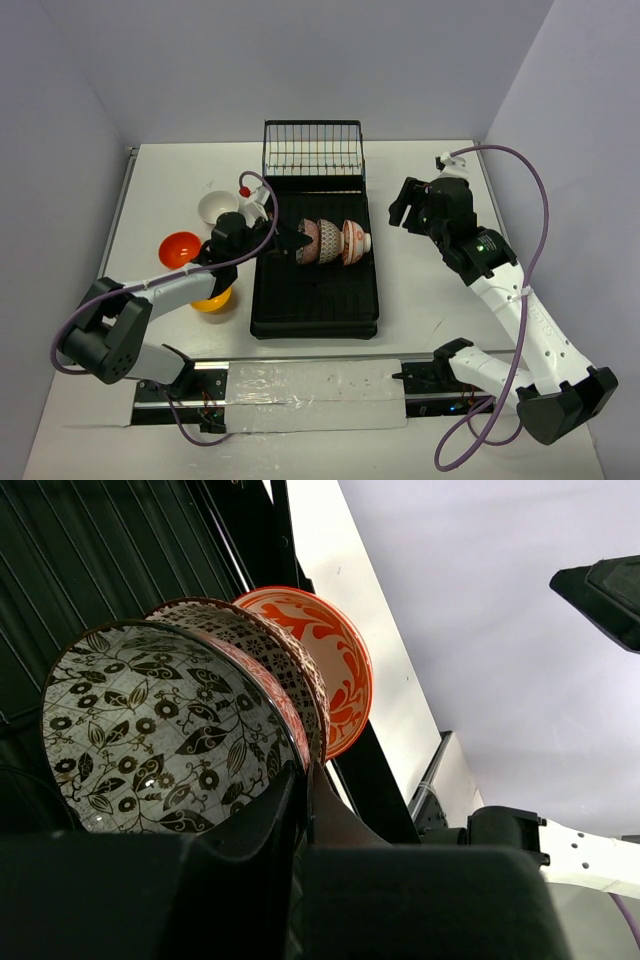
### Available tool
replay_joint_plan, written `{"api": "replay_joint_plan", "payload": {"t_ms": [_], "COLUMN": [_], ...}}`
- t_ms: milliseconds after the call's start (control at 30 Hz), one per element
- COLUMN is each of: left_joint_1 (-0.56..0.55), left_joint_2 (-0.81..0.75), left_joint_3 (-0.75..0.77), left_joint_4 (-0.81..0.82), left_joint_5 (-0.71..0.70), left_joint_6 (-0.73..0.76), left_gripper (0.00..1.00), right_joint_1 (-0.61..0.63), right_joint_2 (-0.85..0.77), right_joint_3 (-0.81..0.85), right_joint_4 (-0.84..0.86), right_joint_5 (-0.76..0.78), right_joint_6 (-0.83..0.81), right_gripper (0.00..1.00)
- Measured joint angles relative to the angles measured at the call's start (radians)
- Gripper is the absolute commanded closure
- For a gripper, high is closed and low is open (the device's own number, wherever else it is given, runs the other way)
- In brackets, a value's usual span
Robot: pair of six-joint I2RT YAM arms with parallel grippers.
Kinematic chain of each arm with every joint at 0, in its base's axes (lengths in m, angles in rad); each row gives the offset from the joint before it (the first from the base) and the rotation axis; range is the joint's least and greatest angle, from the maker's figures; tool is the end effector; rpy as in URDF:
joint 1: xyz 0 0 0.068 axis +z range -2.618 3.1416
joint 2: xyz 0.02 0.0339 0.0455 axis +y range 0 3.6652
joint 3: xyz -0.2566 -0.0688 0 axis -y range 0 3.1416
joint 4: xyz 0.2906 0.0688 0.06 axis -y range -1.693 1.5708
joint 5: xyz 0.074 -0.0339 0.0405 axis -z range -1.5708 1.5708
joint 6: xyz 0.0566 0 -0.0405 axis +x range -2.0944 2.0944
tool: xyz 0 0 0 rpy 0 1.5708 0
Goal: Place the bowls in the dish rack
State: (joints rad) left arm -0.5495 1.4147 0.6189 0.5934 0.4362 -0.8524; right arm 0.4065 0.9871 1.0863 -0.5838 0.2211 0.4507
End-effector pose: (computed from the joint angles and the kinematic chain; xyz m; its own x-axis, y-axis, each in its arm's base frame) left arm 0.2852 -0.2027 0.1762 -0.7349 -0.3501 -0.5808 0.4148 0.4455 -0.7934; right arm 0.2586 0.0978 0.3559 -0.4756 0.2580 -0.8410 -0.0004 0.9560 0.2935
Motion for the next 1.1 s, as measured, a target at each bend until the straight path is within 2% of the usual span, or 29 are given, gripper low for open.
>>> {"api": "replay_joint_plan", "payload": {"t_ms": [267,567,867,1000,1100], "left_joint_1": [0.001,0.016,0.021,0.021,0.021], "left_joint_2": [-0.011,-0.030,-0.042,-0.045,-0.057], "left_joint_3": [-0.013,-0.043,-0.056,-0.059,-0.059], "left_joint_4": [0.002,-0.002,-0.065,-0.090,-0.111], "left_joint_5": [-0.008,-0.047,-0.060,-0.064,-0.072], "left_joint_6": [0.002,0.022,0.043,0.052,0.056], "left_gripper": [1.00,0.87,0.66,0.49,0.42], "right_joint_1": [0.000,0.000,0.000,0.000,0.000], "right_joint_2": [0.000,0.001,0.005,0.005,0.005], "right_joint_3": [0.000,0.000,0.000,0.000,0.000], "right_joint_4": [0.000,0.000,0.000,0.000,0.000], "right_joint_5": [0.000,0.000,0.000,0.000,0.000], "right_joint_6": [0.000,0.000,0.000,0.000,0.000], "right_gripper": [0.27,0.27,0.27,0.27,0.27]}}
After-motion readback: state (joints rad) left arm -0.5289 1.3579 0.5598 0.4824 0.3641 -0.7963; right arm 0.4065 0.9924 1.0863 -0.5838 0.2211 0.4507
